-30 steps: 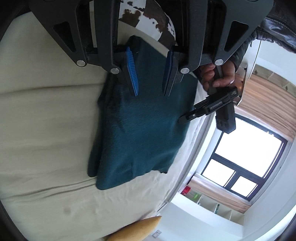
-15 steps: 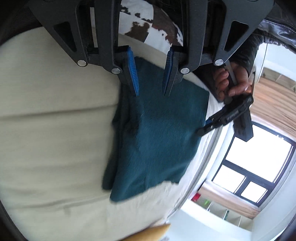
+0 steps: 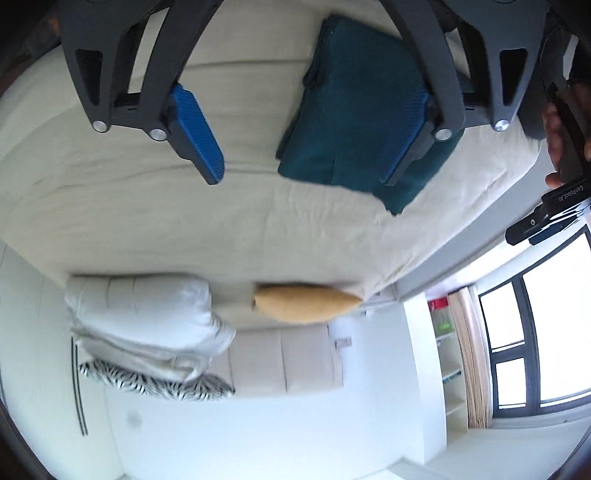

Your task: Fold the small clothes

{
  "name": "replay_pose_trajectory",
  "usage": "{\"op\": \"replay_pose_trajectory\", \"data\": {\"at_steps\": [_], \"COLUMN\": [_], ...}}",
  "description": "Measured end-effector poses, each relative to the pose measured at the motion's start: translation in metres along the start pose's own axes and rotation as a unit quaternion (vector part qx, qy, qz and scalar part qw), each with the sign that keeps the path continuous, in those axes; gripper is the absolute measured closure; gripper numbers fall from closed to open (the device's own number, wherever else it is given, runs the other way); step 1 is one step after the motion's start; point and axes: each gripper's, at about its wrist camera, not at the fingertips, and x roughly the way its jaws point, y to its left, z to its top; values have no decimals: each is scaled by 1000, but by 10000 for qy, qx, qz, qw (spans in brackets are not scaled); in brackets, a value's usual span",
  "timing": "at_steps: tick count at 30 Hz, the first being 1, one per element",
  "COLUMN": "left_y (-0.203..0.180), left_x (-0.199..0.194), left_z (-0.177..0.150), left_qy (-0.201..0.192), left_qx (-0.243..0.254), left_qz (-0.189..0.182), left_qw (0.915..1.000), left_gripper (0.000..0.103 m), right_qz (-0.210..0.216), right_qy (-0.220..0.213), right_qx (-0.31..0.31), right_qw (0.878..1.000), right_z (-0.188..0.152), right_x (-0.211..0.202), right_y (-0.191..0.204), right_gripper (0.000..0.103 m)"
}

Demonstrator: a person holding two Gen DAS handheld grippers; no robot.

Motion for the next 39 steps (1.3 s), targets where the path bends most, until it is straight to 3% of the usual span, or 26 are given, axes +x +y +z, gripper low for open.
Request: {"op": "replay_pose_trajectory", "data": {"at_steps": [1, 3, 7, 11, 14, 22, 31, 39], "left_y": [-3, -9, -10, -1, 0, -11, -13, -12], "left_x": [-2, -3, 7, 32, 48, 68, 74, 74], "left_z": [3, 3, -8, -29, -45, -81, -94, -96], "left_qy": [47, 110, 413, 1179, 1629, 2309, 2537, 2579], "left_qx": [74, 273, 418, 218, 27, -76, -99, -136], "left_qz": [114, 328, 530, 736, 642, 420, 365, 387], "left_qw": [9999, 9990, 9969, 9900, 9845, 9720, 9665, 9653], "left_gripper": [0, 0, 0, 0, 0, 0, 0, 0], "right_qz": [-184, -409, -148, -151, -375, -710, -891, -861], "right_qy": [-236, -450, -380, 155, 613, 1708, 2344, 2455], "right_qx": [-64, -148, 45, -17, -28, 244, 240, 210], "right_qw": [9995, 9980, 9992, 9998, 9974, 9824, 9677, 9653], "right_z": [4, 12, 29, 33, 20, -30, -67, -74], "right_x": [-7, -14, -20, -8, 13, 59, 95, 101], "right_y": [4, 8, 4, 9, 17, 21, 25, 30], "right_gripper": [0, 0, 0, 0, 0, 0, 0, 0]}}
